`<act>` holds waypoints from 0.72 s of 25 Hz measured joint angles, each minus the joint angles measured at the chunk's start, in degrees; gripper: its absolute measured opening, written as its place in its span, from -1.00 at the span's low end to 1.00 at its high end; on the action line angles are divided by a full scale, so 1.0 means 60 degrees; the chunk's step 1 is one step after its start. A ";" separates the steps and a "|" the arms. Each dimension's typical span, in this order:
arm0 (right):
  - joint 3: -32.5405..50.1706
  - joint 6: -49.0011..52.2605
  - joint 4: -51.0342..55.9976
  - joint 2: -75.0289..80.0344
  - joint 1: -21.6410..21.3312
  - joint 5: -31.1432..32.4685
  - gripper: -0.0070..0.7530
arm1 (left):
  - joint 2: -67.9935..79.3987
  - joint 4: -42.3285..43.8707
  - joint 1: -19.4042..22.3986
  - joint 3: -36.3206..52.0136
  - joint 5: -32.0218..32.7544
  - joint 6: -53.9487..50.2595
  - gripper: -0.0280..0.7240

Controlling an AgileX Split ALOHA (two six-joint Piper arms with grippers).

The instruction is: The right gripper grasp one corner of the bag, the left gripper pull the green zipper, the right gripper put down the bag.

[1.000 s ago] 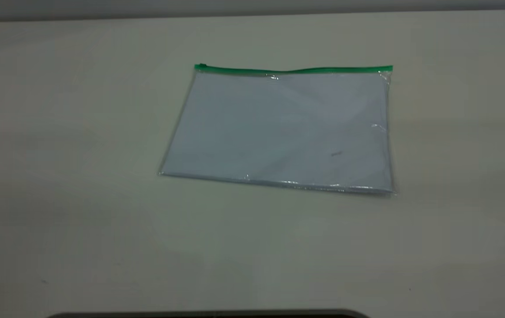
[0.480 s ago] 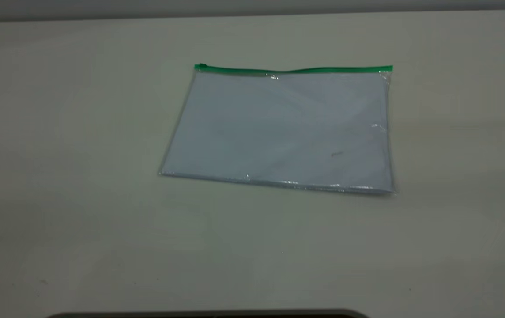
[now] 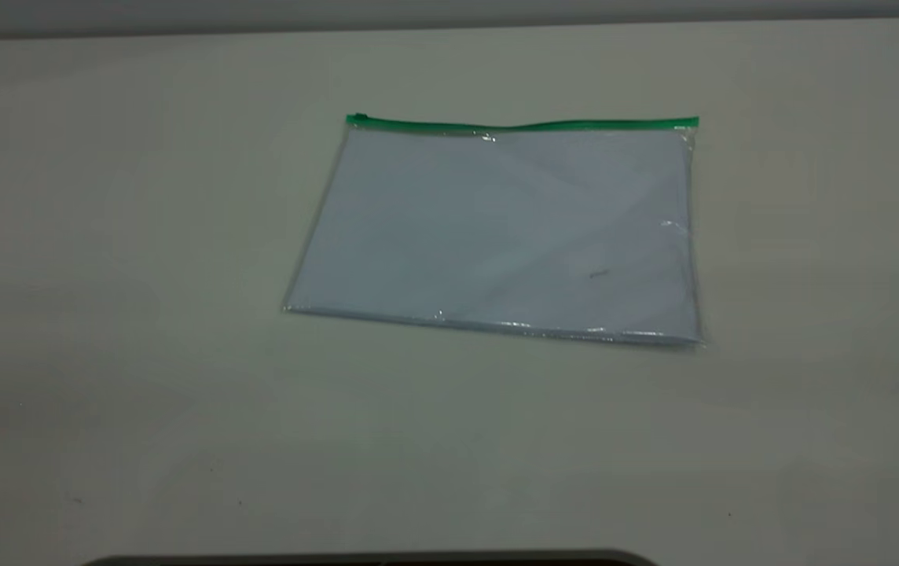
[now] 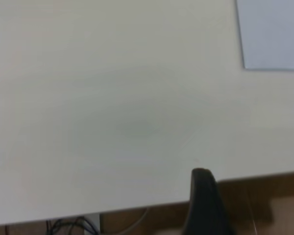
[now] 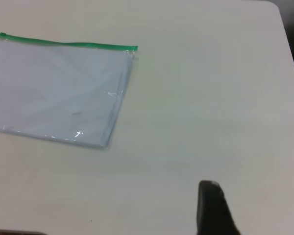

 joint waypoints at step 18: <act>0.0000 0.0000 0.0000 -0.0002 0.0000 0.0000 0.24 | -0.0519 -0.0042 0.0168 0.0000 0.0081 -0.0037 0.54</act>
